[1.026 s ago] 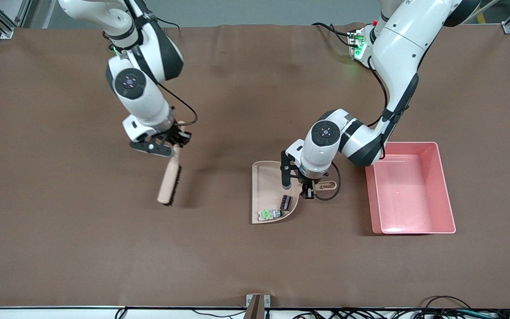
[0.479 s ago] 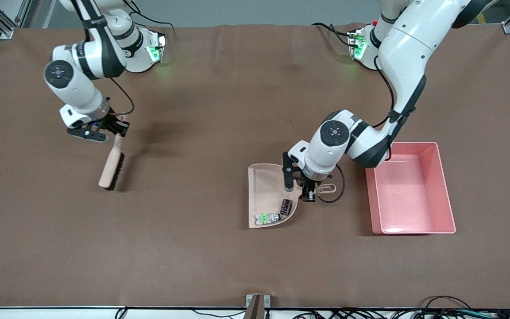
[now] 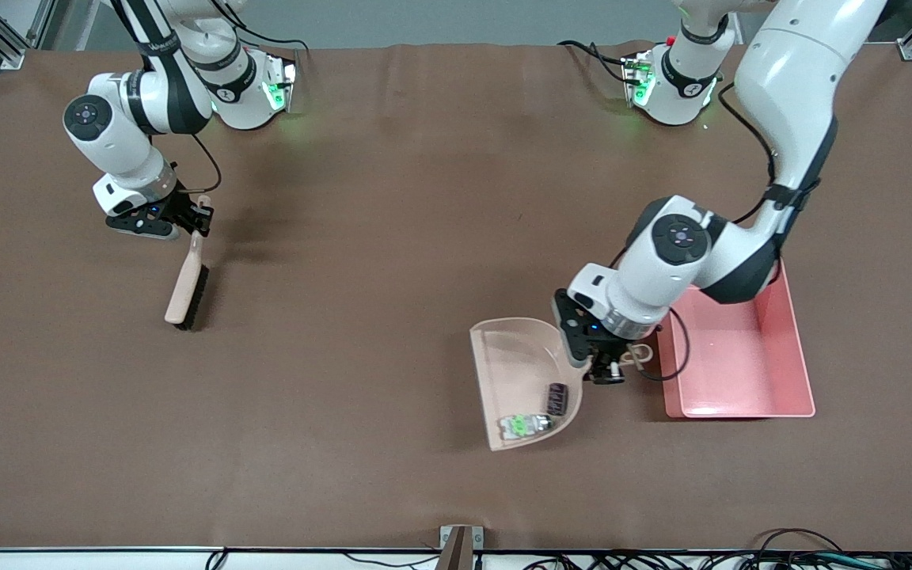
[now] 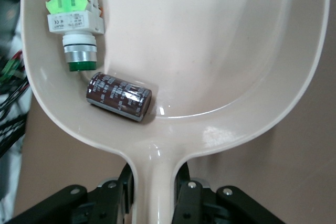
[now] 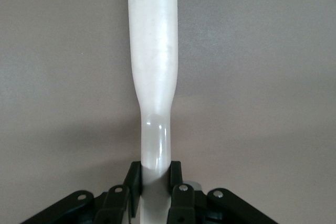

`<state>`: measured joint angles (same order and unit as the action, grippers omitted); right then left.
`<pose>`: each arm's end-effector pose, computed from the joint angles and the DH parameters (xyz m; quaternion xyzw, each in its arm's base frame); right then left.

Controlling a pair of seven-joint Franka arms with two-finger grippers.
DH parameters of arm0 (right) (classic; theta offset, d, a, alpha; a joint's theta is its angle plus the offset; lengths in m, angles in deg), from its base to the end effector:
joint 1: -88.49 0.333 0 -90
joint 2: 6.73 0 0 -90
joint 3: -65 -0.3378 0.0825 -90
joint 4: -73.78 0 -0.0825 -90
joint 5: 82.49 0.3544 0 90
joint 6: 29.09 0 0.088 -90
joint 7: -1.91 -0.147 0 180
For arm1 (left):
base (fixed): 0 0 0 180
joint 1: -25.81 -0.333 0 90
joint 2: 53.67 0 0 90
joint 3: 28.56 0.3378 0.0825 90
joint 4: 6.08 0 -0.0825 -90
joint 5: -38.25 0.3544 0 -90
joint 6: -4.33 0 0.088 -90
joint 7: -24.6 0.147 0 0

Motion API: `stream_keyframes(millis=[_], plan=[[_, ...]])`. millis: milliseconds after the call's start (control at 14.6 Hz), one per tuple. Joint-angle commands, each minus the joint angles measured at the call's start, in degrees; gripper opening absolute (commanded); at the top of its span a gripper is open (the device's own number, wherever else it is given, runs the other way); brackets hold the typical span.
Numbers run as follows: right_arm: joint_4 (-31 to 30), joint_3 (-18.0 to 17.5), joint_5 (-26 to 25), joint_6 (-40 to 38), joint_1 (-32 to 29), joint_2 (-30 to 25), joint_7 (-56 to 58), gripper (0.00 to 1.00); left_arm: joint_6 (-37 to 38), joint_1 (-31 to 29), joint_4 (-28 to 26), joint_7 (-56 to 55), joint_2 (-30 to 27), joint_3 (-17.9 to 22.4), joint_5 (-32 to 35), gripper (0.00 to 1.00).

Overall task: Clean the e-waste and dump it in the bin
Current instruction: 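Carry the loaded dustpan over the pink bin with the left gripper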

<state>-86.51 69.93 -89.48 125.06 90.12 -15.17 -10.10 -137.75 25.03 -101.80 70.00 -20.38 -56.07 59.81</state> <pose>0.3652 -0.0180 0.2621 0.9965 -0.0788 0.0217 0.0198 0.6505 -0.2664 0.3249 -0.7510 0.6422 -0.1486 0.0391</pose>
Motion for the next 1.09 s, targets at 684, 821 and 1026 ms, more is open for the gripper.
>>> stream_keyframes(millis=[684,821,1026], plan=[[0.07,-0.89,-1.09,6.61,-2.67,3.78,0.14,1.0,15.6,-32.42,-0.52,12.67,-6.75,-20.47,1.03,0.0],[1.65,-0.89,-1.01,4.42,-2.68,2.82,0.14,1.0,16.57,-37.08,-0.7,17.94,-6.75,-21.97,1.03,0.0],[8.04,-0.98,-0.83,-7.67,-2.41,-0.86,0.14,1.0,19.55,-40.35,-0.61,24.63,-7.27,-22.15,0.76,0.0]])
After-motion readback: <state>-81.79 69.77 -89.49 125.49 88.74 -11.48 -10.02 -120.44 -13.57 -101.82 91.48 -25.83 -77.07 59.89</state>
